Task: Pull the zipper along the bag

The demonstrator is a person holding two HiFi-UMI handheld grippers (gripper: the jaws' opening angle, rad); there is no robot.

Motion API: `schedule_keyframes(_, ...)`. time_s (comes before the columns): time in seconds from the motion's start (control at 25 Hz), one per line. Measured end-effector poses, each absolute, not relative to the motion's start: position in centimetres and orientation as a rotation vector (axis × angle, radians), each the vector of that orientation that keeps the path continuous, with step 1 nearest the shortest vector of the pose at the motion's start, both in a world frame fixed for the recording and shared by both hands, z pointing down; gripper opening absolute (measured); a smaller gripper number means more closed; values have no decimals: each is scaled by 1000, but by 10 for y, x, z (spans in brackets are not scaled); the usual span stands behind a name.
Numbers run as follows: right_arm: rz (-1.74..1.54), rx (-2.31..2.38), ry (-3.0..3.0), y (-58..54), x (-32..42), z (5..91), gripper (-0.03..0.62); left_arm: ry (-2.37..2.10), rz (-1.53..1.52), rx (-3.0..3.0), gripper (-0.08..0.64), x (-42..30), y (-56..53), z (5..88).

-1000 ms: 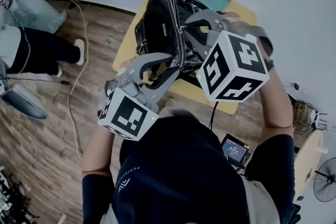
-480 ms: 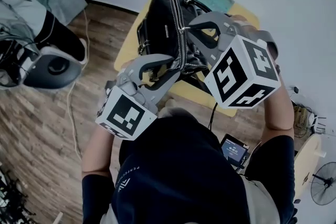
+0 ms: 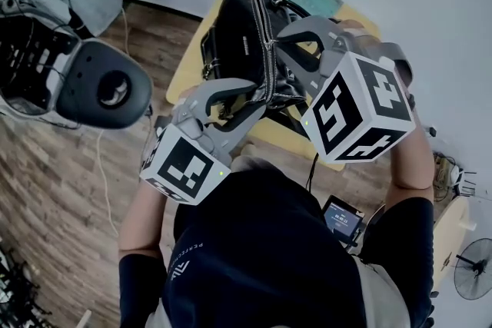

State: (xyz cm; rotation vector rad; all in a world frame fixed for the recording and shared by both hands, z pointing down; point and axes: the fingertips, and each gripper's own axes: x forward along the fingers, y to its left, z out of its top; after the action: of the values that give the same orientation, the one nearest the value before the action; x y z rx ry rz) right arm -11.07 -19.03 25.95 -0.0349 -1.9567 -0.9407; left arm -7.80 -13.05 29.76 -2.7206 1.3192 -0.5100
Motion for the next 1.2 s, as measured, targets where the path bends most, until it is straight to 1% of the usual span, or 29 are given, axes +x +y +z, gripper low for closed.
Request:
schedule_keyframes(0.36, -1057, 51, -1919, -200, -121, 264, 18, 1320, -524, -2712, 117, -78, -130, 296)
schedule_keyframes(0.64, -1070, 89, -1926, -204, -125, 265, 14, 1316, -522, -2716, 117, -78, -125, 297)
schedule_keyframes(1.2, -1099, 226, -1939, -249, -148, 263, 18, 1335, -491, -2734, 118, -77, -129, 298)
